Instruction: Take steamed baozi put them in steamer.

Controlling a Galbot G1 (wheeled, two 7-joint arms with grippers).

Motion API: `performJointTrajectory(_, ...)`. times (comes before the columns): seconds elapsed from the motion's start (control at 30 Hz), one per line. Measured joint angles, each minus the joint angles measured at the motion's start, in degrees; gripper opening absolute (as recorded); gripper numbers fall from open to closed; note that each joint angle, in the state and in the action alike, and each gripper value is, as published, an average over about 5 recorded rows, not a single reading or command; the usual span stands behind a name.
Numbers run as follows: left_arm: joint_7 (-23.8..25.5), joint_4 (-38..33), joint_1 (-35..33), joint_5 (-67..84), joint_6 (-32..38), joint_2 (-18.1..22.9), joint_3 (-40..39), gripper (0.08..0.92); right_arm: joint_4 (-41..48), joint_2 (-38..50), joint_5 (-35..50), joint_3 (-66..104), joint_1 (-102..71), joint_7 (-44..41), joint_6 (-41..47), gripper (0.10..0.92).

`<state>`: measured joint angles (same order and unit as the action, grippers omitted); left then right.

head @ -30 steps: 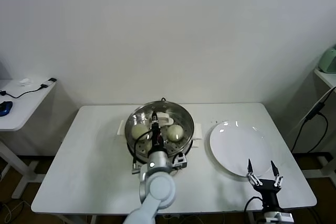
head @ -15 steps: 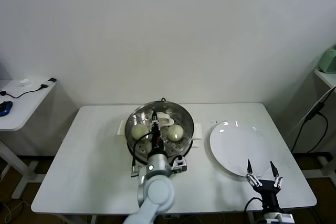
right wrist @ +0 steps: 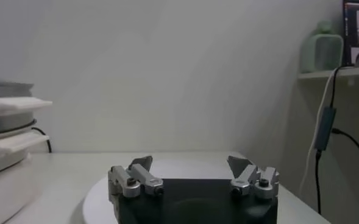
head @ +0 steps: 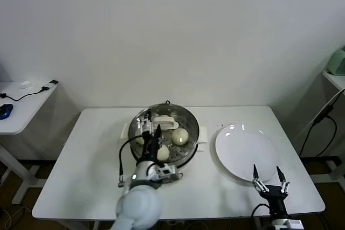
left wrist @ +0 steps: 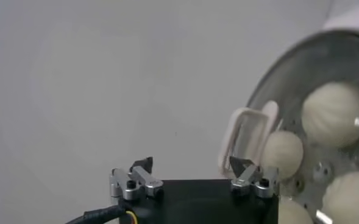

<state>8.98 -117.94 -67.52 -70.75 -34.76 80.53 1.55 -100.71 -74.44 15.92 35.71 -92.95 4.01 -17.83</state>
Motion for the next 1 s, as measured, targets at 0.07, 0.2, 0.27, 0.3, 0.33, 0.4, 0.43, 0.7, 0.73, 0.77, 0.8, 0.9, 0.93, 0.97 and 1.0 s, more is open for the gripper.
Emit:
performJointTrajectory(0.07,-2.3,-1.6,-1.32,7.29,2.79,-0.56,2.46,0.815,-0.12,0.18,0.28,0.13,-0.23,-0.07,-0.29,0.823)
performJointTrajectory(0.2,-6.38,-3.86,-4.41,22.62,9.21,-1.64,9.45,0.822,-0.25,0.49,0.5,0.41,-0.42,-0.38,-0.75,0.823)
performJointTrajectory(0.27,-7.94,-4.43,-6.19,30.24,12.22,-2.4,13.57,0.822,-0.27,0.64,0.46,0.43,-0.47,-0.64,-0.83,0.823)
performJointTrajectory(0.3,-8.61,-4.58,-7.11,34.1,13.64,-2.83,15.67,0.823,-0.28,0.71,0.43,0.41,-0.51,-0.79,-0.83,0.823)
performJointTrajectory(0.33,-9.2,-4.6,-8.01,37.95,15.0,-3.31,17.75,0.823,-0.29,0.8,0.39,0.37,-0.54,-0.95,-0.82,0.823)
performJointTrajectory(0.4,-10.13,-4.18,-9.74,45.58,17.58,-4.38,21.55,0.823,-0.26,1.0,0.33,0.28,-0.56,-1.27,-0.83,0.823)
performJointTrajectory(0.43,-10.49,-3.73,-10.54,49.43,18.88,-4.95,23.24,0.823,-0.23,1.09,0.31,0.23,-0.54,-1.43,-0.84,0.823)
performJointTrajectory(0.7,-11.21,4.51,-14.25,74.62,29.2,-8.38,31.38,0.823,0.76,1.43,0.4,0.07,0.01,-1.99,-1.35,0.823)
performJointTrajectory(0.73,-11.12,5.88,-14.47,76.51,30.45,-8.55,31.79,0.823,0.93,1.42,0.41,0.03,0.09,-2.04,-1.4,0.823)
performJointTrajectory(0.77,-11.02,7.33,-14.64,78.17,31.73,-8.67,32.1,0.823,1.11,1.41,0.41,-0.01,0.17,-2.09,-1.41,0.823)
performJointTrajectory(0.8,-10.9,8.81,-14.77,79.61,33.0,-8.77,32.32,0.823,1.29,1.41,0.42,-0.05,0.25,-2.16,-1.41,0.823)
performJointTrajectory(0.9,-10.65,13.04,-15.06,82.82,36.54,-8.89,32.65,0.823,1.81,1.44,0.43,-0.18,0.46,-2.36,-1.24,0.823)
performJointTrajectory(0.93,-10.61,14.29,-15.14,83.63,37.57,-8.9,32.69,0.823,1.96,1.45,0.43,-0.23,0.53,-2.42,-1.14,0.823)
performJointTrajectory(0.97,-10.61,15.48,-15.22,84.35,38.54,-8.91,32.72,0.823,2.08,1.45,0.42,-0.29,0.6,-2.48,-1.05,0.823)
performJointTrajectory(1.0,-10.62,16.57,-15.28,84.98,39.44,-8.91,32.73,0.823,2.19,1.44,0.4,-0.35,0.68,-2.54,-0.96,0.823)
